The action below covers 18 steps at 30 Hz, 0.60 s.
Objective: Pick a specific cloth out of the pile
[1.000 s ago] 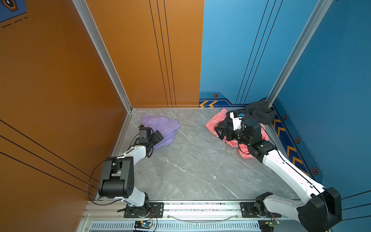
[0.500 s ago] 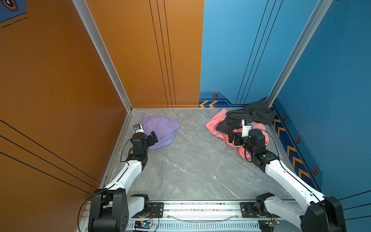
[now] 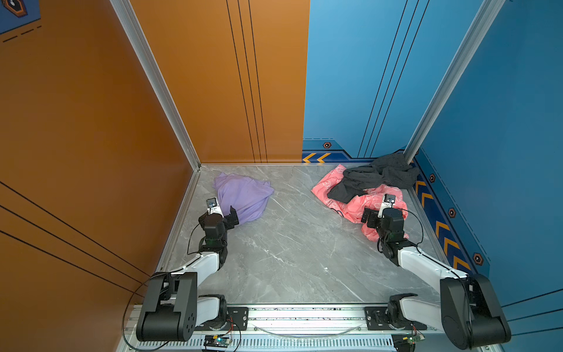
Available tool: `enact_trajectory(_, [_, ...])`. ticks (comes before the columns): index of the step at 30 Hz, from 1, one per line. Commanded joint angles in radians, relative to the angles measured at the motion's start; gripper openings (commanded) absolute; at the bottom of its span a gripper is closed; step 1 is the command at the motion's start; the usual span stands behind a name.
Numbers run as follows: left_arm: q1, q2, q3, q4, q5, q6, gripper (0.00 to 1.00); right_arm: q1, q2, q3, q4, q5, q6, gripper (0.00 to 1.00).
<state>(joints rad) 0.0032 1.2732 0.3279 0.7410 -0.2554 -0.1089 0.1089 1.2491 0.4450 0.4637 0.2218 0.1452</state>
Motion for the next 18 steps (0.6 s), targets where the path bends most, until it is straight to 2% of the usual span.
enact_trajectory(1, [-0.011,0.062,-0.069,0.182,0.013,0.063,0.98,-0.034,0.035,-0.006,0.19,-0.057,-0.068,1.0])
enact_trajectory(4, [-0.025,0.14,-0.085,0.302,0.013,0.068,0.98,-0.052,0.078,0.005,0.246,-0.094,-0.088,1.0])
enact_trajectory(6, [-0.036,0.189,-0.085,0.343,-0.006,0.072,0.98,-0.056,0.084,0.021,0.215,-0.088,-0.09,1.0])
enact_trajectory(10, [-0.044,0.329,-0.112,0.547,-0.019,0.09,0.98,-0.071,0.075,0.022,0.183,-0.078,-0.096,1.0])
enact_trajectory(18, [-0.04,0.309,-0.096,0.49,-0.026,0.082,0.98,-0.087,0.072,0.03,0.124,-0.118,-0.081,1.0])
